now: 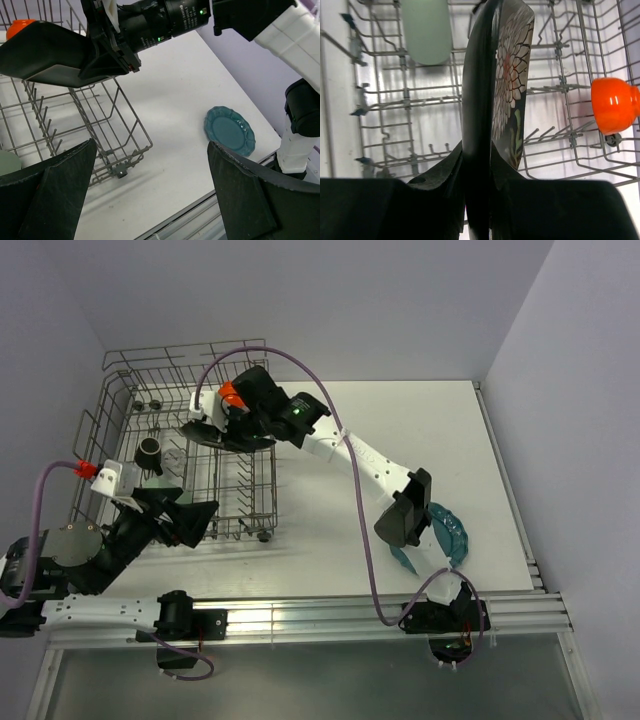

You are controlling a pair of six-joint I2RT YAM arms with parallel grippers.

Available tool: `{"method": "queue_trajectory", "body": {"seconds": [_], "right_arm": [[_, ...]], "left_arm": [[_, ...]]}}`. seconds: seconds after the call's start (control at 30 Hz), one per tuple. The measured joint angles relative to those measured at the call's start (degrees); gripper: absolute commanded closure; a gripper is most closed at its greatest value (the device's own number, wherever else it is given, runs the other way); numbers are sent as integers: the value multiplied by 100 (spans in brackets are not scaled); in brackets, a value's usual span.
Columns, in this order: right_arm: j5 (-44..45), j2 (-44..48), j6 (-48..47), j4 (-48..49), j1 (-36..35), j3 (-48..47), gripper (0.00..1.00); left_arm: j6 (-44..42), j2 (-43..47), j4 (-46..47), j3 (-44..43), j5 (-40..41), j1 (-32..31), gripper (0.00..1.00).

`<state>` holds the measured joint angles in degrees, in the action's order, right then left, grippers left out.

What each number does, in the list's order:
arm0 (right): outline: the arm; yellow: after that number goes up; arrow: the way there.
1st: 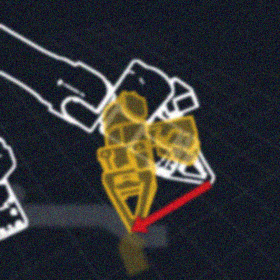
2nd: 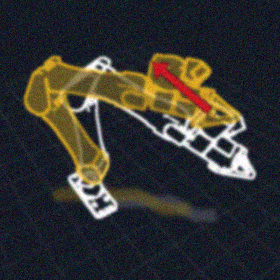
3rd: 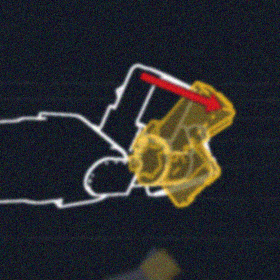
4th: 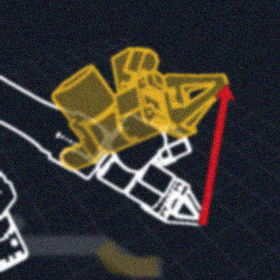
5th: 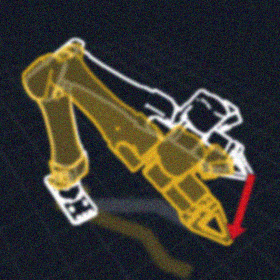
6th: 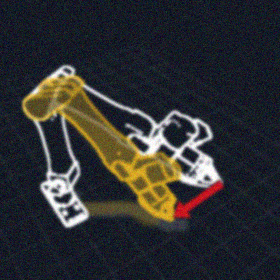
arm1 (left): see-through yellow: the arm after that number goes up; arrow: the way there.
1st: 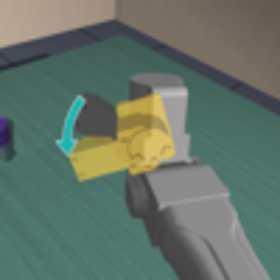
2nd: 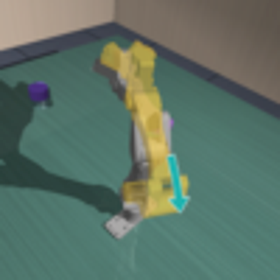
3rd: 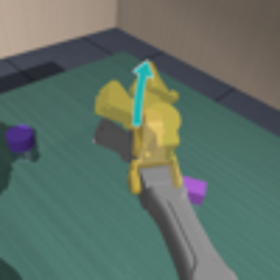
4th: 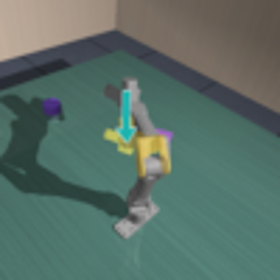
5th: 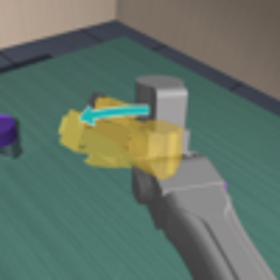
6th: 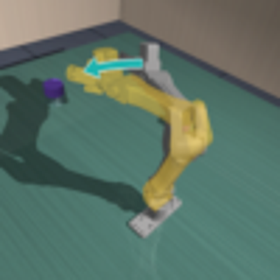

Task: Load the mixed dishes into the dish rack

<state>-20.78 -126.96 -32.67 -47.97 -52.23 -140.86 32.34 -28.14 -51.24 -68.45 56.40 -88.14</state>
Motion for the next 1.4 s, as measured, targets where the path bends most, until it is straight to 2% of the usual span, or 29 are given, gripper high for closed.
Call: {"method": "queue_trajectory", "body": {"seconds": [0.8,1.2,1.4], "right_arm": [[-573,-455,334,448,498,-70,100],[-1453,-468,498,647,872,-46,100],[-1578,-446,839,907,938,83,100]], "left_arm": [[-46,254,81,81,-24,0,1],[-22,358,83,363,-59,0,1],[-35,361,-11,310,-66,0,1]]}}
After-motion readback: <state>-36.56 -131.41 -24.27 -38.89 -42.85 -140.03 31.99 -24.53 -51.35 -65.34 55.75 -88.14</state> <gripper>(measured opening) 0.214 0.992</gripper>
